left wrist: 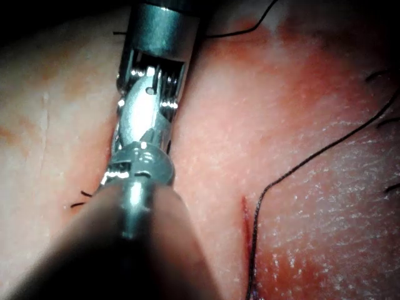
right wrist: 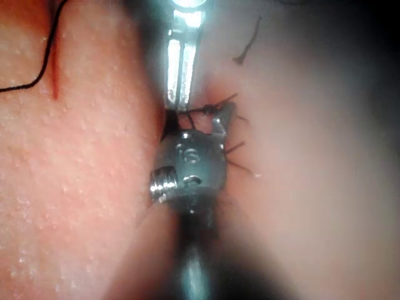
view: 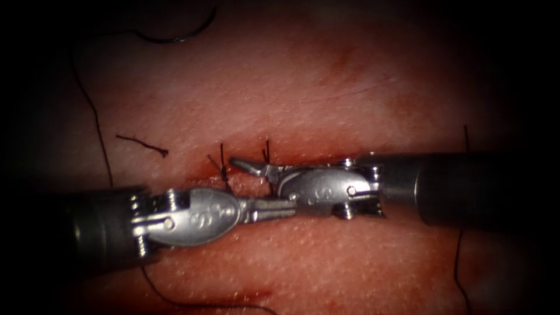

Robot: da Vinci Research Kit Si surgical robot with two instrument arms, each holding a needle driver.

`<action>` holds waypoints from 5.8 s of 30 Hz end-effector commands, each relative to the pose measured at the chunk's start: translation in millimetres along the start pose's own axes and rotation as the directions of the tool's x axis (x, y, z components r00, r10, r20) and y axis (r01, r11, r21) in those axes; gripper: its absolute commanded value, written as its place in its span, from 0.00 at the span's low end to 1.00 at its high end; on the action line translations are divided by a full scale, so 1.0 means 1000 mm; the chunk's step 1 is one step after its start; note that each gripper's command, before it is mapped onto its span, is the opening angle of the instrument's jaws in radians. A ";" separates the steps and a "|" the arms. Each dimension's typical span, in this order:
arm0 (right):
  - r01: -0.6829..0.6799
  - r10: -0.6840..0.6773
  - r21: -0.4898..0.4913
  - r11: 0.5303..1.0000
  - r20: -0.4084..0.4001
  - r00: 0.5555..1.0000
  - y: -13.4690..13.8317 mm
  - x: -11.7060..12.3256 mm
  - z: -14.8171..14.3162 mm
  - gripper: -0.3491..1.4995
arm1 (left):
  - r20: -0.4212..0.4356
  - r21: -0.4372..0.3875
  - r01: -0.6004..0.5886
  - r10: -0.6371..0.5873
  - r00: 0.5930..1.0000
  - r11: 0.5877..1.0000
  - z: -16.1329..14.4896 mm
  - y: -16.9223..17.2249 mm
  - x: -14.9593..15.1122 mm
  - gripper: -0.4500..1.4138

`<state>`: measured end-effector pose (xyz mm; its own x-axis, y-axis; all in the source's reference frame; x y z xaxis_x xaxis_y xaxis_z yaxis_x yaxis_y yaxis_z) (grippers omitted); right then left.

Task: Wound Closure
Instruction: Snip suture tail with scissors on right needle holder, then set off-cut of suture out of the way, then pick up needle with left grapser, then hand needle to right jaws

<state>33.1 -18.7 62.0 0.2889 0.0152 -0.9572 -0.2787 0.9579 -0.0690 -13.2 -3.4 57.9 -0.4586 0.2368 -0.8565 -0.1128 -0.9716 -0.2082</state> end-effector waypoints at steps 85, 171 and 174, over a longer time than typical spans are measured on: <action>-0.030 0.045 -0.173 0.984 0.079 0.996 0.0064 -0.0015 -0.0156 0.92 | -0.010 0.114 0.159 -0.158 0.987 0.981 -0.0101 -0.0063 -0.0064 0.75; -0.532 0.552 -0.171 0.829 0.109 0.826 0.0117 -0.0005 -0.0197 0.65 | 0.012 -0.095 -0.337 0.340 0.940 0.937 0.0033 -0.0098 0.0036 0.00; -0.667 0.682 -0.154 0.729 0.071 0.728 0.0133 -0.0005 -0.0194 0.62 | -0.039 -0.096 -0.407 0.405 0.914 0.908 0.0035 -0.0086 0.0049 0.00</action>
<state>10.5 -11.8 55.8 0.0724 0.7023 -0.7082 -0.5376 0.6255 0.5654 -17.5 5.5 56.5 -0.4143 -0.1975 -0.8884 0.1827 -0.9743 0.1315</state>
